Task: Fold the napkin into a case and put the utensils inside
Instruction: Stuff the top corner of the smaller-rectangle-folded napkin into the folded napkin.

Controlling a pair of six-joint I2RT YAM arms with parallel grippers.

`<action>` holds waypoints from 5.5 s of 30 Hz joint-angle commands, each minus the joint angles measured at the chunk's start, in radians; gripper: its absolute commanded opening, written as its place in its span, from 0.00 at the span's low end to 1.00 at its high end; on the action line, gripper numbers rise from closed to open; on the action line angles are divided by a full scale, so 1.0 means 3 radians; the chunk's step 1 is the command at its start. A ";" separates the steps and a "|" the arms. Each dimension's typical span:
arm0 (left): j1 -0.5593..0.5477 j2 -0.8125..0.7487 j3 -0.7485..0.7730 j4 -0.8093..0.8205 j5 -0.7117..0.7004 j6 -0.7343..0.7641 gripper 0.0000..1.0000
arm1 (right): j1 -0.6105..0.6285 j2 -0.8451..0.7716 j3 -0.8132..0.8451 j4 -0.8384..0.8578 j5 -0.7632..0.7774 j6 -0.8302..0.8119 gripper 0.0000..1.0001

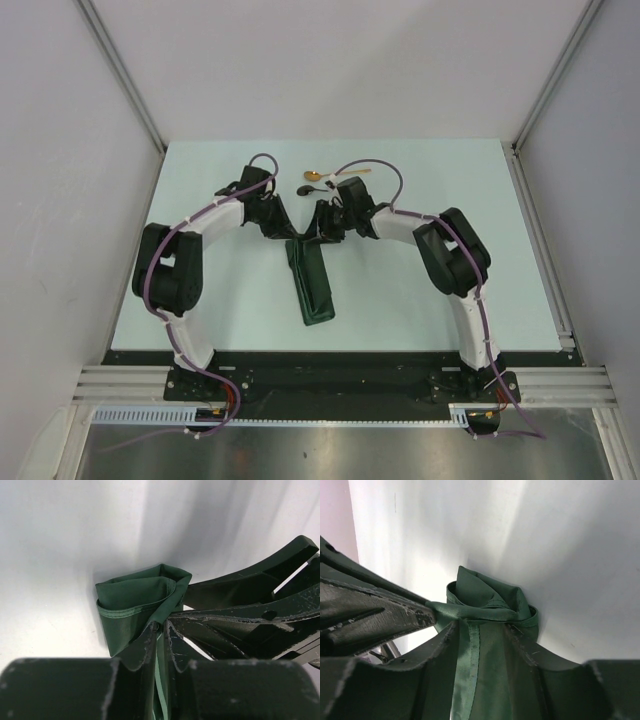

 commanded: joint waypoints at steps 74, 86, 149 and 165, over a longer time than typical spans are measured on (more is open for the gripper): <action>0.0028 -0.0211 -0.0342 0.0245 -0.0029 -0.0131 0.23 | 0.0041 0.0410 0.0300 0.0631 -0.0881 0.0211 0.27; 0.0069 -0.0456 -0.0460 0.0256 -0.0045 -0.0141 0.40 | 0.0000 0.0338 0.0029 0.1065 -0.1009 0.0436 0.34; -0.0161 0.0157 0.0138 0.0036 -0.0280 -0.0054 0.49 | 0.0035 0.0313 -0.0385 0.1265 -0.0902 0.0544 0.08; -0.0243 -0.0052 0.0046 0.0041 -0.0357 0.0002 0.49 | 0.0036 0.0379 -0.0370 0.1301 -0.0999 0.0554 0.07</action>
